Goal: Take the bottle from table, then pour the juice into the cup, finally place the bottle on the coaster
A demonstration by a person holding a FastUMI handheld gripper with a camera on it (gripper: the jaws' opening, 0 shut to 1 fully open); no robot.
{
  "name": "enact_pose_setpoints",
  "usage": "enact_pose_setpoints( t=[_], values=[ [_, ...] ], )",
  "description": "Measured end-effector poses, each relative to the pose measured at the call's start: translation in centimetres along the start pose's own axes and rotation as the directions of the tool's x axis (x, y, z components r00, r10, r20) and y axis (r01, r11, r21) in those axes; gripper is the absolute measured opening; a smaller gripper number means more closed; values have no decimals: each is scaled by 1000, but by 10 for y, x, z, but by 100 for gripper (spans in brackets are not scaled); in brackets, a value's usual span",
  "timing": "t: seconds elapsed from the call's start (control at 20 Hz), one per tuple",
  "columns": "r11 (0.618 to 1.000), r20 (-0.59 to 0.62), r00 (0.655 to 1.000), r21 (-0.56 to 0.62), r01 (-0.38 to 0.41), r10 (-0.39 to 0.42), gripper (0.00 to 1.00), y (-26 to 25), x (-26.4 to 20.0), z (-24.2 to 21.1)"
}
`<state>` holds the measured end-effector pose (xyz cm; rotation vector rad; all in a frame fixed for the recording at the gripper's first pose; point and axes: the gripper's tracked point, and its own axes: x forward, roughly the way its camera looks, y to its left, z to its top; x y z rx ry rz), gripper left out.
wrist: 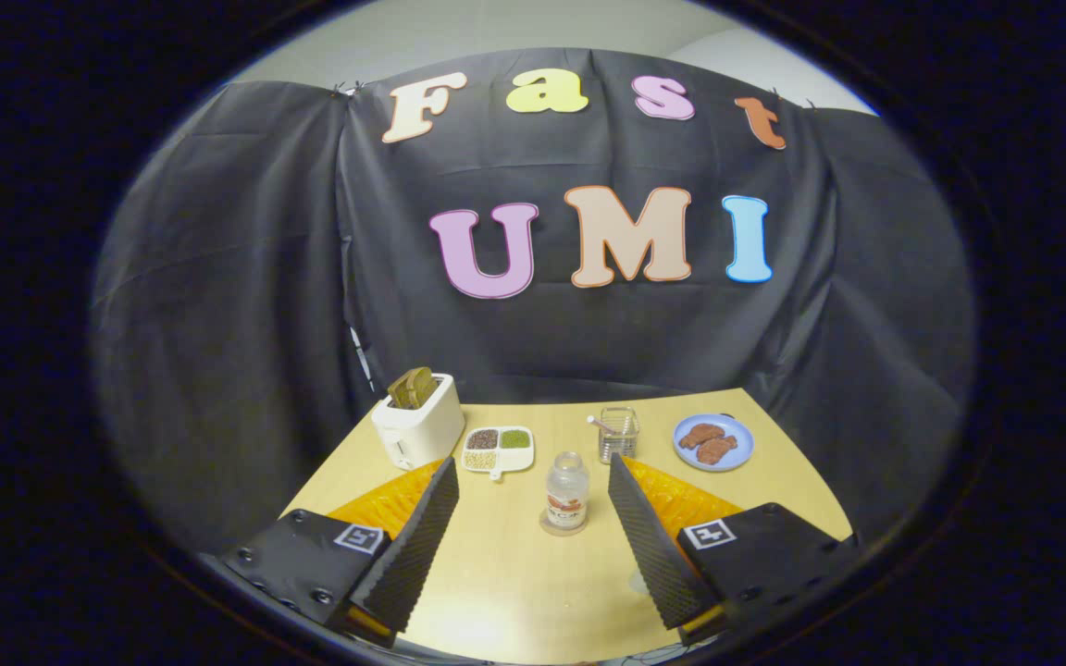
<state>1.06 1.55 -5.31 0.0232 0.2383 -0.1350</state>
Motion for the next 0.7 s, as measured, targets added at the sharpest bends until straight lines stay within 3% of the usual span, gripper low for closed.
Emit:
enact_pose_setpoints(
  t=[0.35, 0.7],
  values=[
    [997, 29, 999, 62, -39, 37, 100, 0, -31, 7],
    [997, 16, 1000, 79, -10, 9, 100, -19, -47, -2]
  ],
)
